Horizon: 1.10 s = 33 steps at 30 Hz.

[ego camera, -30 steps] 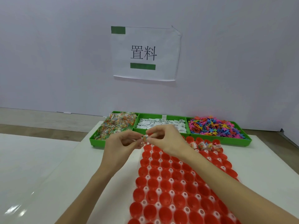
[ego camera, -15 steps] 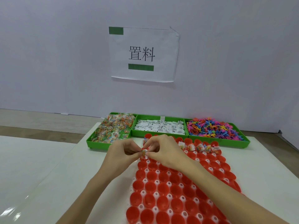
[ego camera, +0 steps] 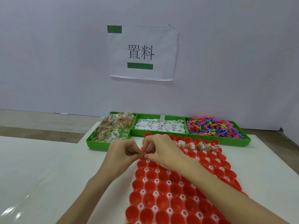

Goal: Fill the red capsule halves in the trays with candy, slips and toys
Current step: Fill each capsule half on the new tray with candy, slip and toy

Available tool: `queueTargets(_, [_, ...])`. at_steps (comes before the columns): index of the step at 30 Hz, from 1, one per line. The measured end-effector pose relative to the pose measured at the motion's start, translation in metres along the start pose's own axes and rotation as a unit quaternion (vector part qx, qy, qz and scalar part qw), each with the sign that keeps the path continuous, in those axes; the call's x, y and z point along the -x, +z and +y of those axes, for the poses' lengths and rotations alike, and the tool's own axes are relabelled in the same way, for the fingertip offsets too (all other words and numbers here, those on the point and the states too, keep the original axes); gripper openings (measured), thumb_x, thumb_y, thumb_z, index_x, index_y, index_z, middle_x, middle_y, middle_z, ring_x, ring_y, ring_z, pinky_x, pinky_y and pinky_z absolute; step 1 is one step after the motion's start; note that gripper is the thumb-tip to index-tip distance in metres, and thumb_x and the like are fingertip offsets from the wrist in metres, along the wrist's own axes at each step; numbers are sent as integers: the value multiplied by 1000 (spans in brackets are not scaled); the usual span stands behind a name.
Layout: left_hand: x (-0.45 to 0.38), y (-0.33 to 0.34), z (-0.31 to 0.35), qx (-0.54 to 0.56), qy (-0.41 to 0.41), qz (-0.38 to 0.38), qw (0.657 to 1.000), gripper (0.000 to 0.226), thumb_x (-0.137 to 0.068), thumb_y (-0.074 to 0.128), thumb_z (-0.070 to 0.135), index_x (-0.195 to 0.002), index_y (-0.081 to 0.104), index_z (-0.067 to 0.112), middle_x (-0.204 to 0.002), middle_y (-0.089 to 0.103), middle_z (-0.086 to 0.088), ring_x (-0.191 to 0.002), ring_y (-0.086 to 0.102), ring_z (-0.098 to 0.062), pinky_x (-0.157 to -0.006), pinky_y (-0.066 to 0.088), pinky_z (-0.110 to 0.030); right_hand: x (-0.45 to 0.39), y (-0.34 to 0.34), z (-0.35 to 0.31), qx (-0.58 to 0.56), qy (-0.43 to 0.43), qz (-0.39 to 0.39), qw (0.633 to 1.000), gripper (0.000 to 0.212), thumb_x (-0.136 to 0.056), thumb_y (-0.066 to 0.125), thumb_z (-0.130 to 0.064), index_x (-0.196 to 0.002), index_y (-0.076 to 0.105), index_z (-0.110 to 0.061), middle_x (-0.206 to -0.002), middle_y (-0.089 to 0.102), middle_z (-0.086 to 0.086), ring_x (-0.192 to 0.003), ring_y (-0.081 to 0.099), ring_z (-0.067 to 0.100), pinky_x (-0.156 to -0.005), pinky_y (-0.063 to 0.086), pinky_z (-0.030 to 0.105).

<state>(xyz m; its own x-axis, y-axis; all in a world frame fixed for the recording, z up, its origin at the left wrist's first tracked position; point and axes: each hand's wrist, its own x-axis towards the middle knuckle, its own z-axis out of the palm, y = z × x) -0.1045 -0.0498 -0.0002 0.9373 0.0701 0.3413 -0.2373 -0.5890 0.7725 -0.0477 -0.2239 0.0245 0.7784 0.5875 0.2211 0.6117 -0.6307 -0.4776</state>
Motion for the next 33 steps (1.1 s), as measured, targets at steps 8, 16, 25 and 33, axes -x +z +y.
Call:
queueTargets(8, [1,2,3,-47,24,17,998,19,-72,87,-2,-70,78,15,-74,74,4,-65,72,-7,-69,61,-33,1,-4,-1,-2,15,-6,1000,14,-82,84,-18,-94,78,-21,-85,67,-9,-76,63,2,-68,47,15])
queueTargets(16, [-2,7,5,-129,53,15,990,9,-75,90,13,-75,83,19,-72,71,9,-62,67,-5,-67,57,-30,-7,-9,-5,22,25,-41,999,11,-89,76,-16,-101,76,-17,-82,61,-12,-79,59,5,-59,37,6])
queueTargets(25, [-2,4,5,-186,72,-22,980,7,-89,77,15,-87,82,19,-83,70,6,-68,67,-7,-72,55,-30,-12,-3,-14,22,67,-35,997,13,-86,79,-12,-99,77,-9,-103,73,4,-96,68,18,-83,57,29])
queueTargets(33, [1,3,6,-144,62,7,988,9,-82,85,18,-80,77,22,-71,73,13,-62,68,-4,-66,58,-32,22,-38,0,-65,39,-28,997,31,-102,58,-22,-130,69,-30,-98,71,-18,-72,63,7,-67,52,13])
